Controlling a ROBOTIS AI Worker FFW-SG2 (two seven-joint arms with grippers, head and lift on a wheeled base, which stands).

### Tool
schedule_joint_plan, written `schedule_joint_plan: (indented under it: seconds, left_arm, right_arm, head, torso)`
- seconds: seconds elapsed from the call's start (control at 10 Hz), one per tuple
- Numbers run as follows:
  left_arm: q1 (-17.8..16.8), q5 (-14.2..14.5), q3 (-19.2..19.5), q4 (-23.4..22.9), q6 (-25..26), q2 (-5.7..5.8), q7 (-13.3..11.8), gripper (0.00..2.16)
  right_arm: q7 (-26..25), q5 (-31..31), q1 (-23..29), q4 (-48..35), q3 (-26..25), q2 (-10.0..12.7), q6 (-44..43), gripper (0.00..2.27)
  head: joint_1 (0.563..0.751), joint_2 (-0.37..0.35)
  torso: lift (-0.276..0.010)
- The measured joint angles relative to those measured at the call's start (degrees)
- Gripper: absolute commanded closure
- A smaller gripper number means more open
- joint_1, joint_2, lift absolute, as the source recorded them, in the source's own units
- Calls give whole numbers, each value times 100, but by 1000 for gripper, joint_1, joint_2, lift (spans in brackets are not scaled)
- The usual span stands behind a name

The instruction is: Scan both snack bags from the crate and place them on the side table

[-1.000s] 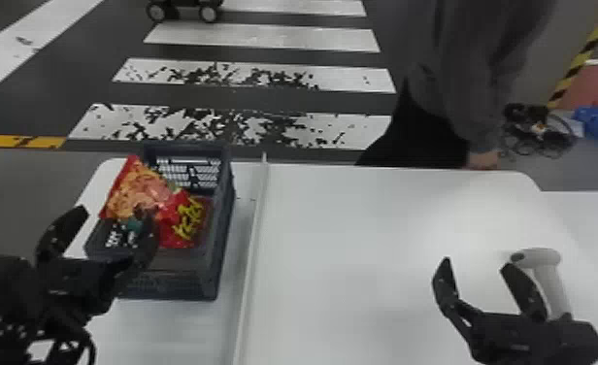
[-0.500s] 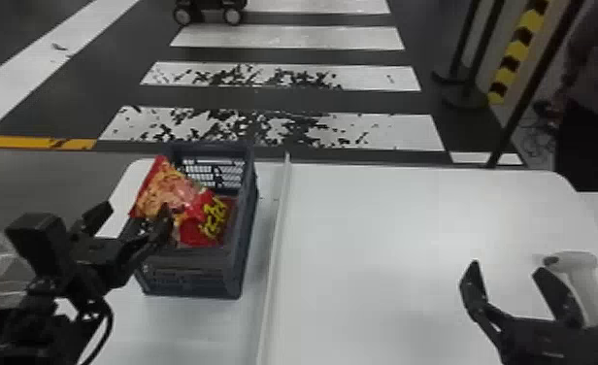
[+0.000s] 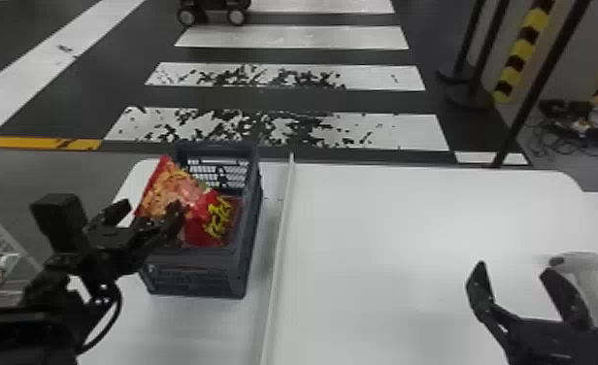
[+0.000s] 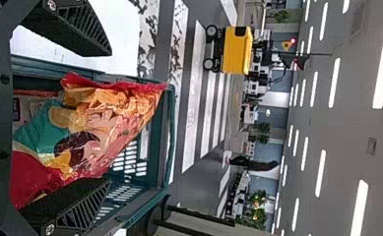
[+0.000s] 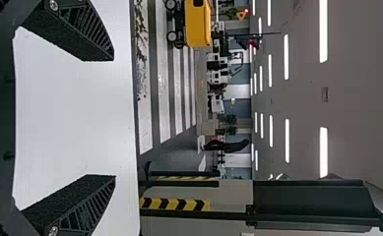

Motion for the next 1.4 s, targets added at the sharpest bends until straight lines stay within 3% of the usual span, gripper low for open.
schedule_joint_plan:
  seconds: [0.3, 0.5, 0.6, 0.8, 0.9, 1.0, 1.4]
  left_arm:
    - [-235, -9, -9, 68, 443, 0, -156, 191]
    - [-246, -61, -48, 38, 599, 1, -268, 539]
    - [-233, -92, -56, -1, 615, 1, -335, 556]
    - [-203, -158, -69, -112, 612, 0, -491, 1814]
    - [-201, -168, -71, -147, 618, 0, -402, 2142]
    - [-181, -170, -74, -228, 705, 0, -140, 2142]
    - [45, -326, -51, -758, 698, 51, 79, 2142]
  right_arm:
    - [0, 0, 7, 0, -15, 0, 1, 66]
    - [0, -8, 14, -1, -29, 0, 1, 66]
    - [0, -10, 17, -5, -30, 0, 1, 66]
    - [0, -10, 17, -9, -31, 0, 1, 66]
    - [0, -9, 17, -9, -31, 0, 1, 66]
    - [0, -10, 17, -6, -32, 0, 1, 66]
    - [0, -27, 17, 0, -32, 0, 1, 66]
  head:
    - [695, 20]
    - [695, 10]
    - [695, 4]
    - [695, -4]
    - [695, -3]
    - [695, 2]
    - [695, 16]
  torso:
    - [-98]
    - [-98]
    - [-98]
    - [-98]
    - [-98]
    - [-98]
    - [-98]
